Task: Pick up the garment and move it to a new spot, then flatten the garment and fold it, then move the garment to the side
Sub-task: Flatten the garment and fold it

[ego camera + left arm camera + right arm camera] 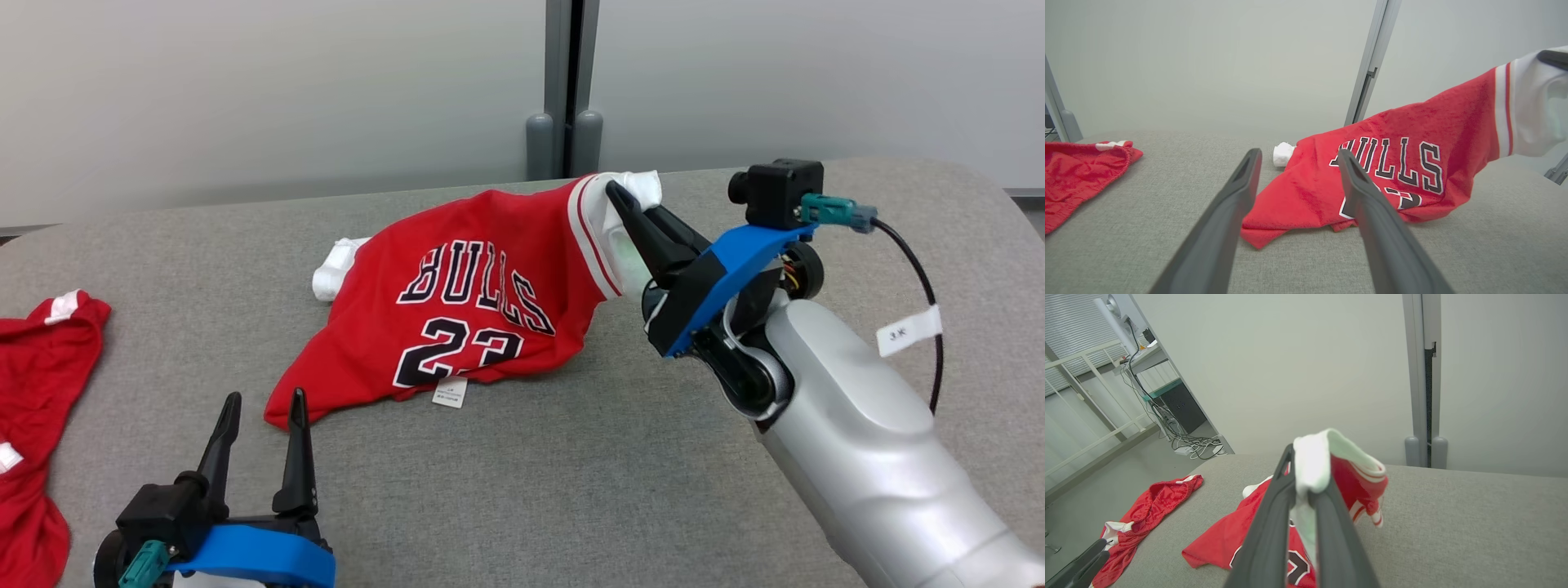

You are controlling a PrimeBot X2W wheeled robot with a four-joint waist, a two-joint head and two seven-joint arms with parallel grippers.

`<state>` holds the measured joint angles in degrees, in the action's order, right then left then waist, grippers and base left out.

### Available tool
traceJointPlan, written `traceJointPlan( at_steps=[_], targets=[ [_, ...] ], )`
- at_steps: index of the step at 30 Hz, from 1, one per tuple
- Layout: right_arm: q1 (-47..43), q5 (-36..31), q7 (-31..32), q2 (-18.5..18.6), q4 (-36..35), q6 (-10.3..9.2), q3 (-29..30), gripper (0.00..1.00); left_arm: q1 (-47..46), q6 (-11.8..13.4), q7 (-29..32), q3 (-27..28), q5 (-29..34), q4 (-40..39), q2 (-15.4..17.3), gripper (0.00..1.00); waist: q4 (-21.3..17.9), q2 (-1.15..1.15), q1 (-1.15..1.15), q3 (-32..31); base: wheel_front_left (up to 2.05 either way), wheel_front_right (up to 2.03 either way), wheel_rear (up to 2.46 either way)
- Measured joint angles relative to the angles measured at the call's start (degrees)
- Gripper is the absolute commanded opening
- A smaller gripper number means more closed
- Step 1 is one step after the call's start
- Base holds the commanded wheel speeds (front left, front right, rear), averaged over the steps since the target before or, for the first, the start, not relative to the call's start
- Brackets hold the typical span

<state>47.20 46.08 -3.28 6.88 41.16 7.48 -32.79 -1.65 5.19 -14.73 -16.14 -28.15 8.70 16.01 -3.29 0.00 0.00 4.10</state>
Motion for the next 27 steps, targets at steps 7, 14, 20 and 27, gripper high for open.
traceJointPlan(
  at_steps=[7,14,20,27],
  targets=[
    [-21.45,-12.5,14.0,0.81,-29.84,-0.01,18.07,0.0,0.06,0.34,0.09,0.04,-0.02,-0.98,0.41,1.0,-1.32,0.0,0.0,0.74,0.0,0.0,0.0],
    [-39.81,-24.43,27.8,-3.75,-46.03,-0.01,36.08,0.0,-2.14,0.13,0.27,-0.51,0.01,-1.2,0.46,1.0,-0.69,0.0,0.0,2.94,0.0,0.0,0.0],
    [-39.85,-30.65,25.3,-3.96,-37.08,0.0,38.97,0.0,-3.71,-0.25,0.45,-0.99,0.16,-0.7,0.58,1.0,0.52,0.0,0.0,4.58,0.0,0.0,0.0],
    [-38.18,-36.84,21.74,-3.99,-26.74,0.0,40.09,1.0,-4.2,-0.24,0.46,-1.19,0.18,-0.46,0.75,1.0,1.67,0.0,0.0,5.18,0.0,0.0,0.0]
  ],
)
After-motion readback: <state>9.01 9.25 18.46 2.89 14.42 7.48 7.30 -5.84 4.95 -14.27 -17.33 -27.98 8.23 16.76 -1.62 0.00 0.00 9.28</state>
